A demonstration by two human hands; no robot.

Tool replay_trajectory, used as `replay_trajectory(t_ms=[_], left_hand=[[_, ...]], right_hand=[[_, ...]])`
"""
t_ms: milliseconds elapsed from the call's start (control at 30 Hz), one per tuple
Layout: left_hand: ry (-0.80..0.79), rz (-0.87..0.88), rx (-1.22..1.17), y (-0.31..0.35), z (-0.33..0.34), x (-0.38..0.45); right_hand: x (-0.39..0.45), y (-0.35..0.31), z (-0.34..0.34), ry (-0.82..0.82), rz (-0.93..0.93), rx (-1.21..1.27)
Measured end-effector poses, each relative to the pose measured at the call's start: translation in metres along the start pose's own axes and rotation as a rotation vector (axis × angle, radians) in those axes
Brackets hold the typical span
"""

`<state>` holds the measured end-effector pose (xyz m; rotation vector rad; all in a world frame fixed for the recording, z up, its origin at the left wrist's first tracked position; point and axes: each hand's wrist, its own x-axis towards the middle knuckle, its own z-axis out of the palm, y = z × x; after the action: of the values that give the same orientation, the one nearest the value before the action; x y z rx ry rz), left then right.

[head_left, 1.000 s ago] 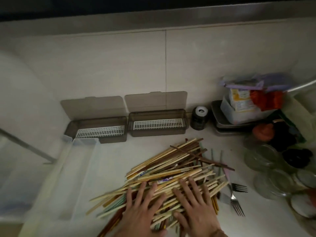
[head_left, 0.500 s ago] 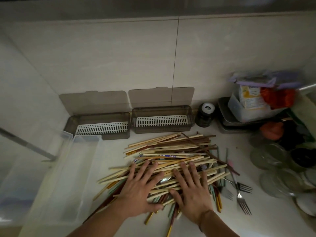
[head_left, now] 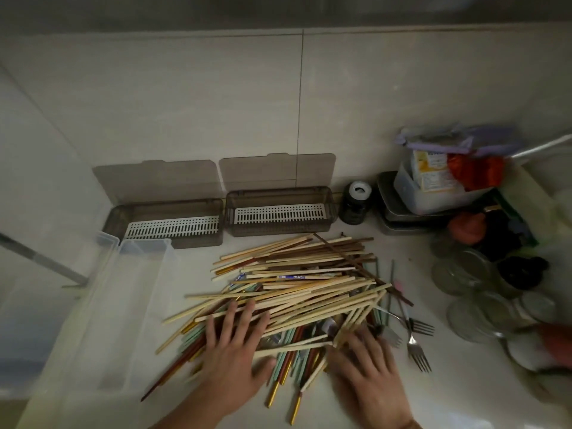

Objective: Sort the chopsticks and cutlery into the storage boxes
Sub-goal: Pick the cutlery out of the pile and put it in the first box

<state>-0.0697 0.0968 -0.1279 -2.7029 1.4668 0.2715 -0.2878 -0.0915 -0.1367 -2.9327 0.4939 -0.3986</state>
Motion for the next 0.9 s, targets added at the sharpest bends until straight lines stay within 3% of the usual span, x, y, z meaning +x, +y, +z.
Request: replay_trajectory(t_ms=[200, 367, 433, 567, 700, 900], left_hand=[[0.010, -0.031, -0.017, 0.022, -0.005, 0.034], [0.025, -0.070, -0.040, 0.036, -0.010, 0.044], [0.066, -0.065, -0.048, 0.036, -0.010, 0.036], [0.051, -0.045, -0.028, 0.020, 0.003, 0.013], [0.020, -0.076, -0.019, 0.018, 0.009, 0.012], [0.035, -0.096, -0.036, 0.019, 0.006, 0.029]], right_hand=[[0.041, 0.000, -0.006, -0.193, 0.122, -0.057], [0.052, 0.010, -0.016, -0.207, 0.224, -0.005], [0.047, 0.001, -0.018, -0.171, 0.133, 0.098], [0.038, -0.036, -0.005, -0.251, -0.241, 0.094], [0.037, -0.033, 0.005, -0.335, -0.236, 0.003], [0.033, 0.027, -0.006, -0.306, -0.316, -0.029]])
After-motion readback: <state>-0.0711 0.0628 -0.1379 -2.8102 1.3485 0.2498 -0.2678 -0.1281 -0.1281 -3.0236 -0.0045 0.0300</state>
